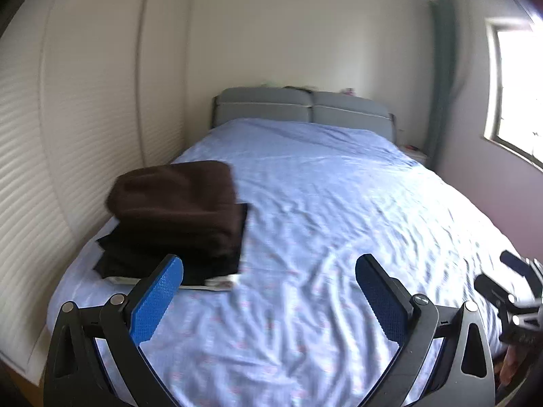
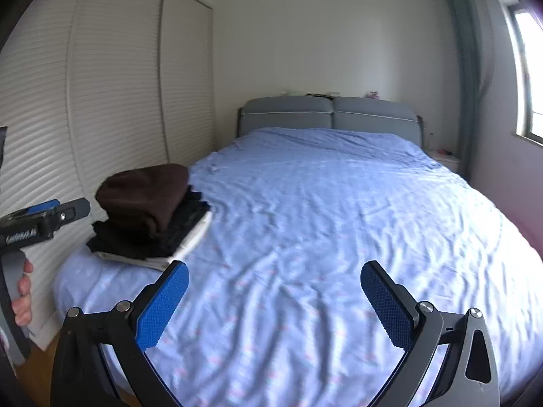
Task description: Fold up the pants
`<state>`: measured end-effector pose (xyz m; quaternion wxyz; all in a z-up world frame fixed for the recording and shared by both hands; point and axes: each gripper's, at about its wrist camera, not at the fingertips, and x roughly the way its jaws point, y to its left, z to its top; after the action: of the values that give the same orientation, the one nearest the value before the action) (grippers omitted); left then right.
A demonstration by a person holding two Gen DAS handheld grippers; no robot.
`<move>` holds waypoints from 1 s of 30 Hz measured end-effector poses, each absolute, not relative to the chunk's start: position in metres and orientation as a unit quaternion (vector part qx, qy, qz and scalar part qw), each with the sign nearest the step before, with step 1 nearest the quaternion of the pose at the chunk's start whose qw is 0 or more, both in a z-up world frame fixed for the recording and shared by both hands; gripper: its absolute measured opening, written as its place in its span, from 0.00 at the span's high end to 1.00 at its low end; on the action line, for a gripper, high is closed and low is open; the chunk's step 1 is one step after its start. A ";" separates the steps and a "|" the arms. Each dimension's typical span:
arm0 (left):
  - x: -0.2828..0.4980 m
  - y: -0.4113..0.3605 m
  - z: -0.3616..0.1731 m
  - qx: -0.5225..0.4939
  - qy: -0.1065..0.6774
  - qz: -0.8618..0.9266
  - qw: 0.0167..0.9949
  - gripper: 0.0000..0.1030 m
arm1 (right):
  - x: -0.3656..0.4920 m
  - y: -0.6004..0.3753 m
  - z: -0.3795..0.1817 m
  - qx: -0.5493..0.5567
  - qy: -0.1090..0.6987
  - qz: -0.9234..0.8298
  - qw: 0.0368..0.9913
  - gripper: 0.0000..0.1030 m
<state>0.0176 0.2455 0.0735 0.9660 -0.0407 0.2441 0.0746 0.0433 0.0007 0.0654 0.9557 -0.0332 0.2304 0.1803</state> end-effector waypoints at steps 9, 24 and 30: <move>-0.006 0.137 0.074 0.011 0.221 0.038 0.974 0.00 | 0.014 -0.079 0.076 -0.039 0.199 0.137 0.970 0.00; -0.004 0.061 0.067 0.022 0.226 0.007 0.974 0.00 | -0.006 -0.155 0.068 -0.005 0.202 0.116 0.972 0.00; -0.001 0.048 0.063 0.030 0.227 -0.003 0.973 0.00 | -0.004 -0.166 0.065 0.003 0.207 0.107 0.972 0.00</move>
<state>-0.0009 0.0483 0.0631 0.9735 0.0302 0.2268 -0.0027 -0.0037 -0.1656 0.0652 0.9724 0.0027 0.2070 0.1074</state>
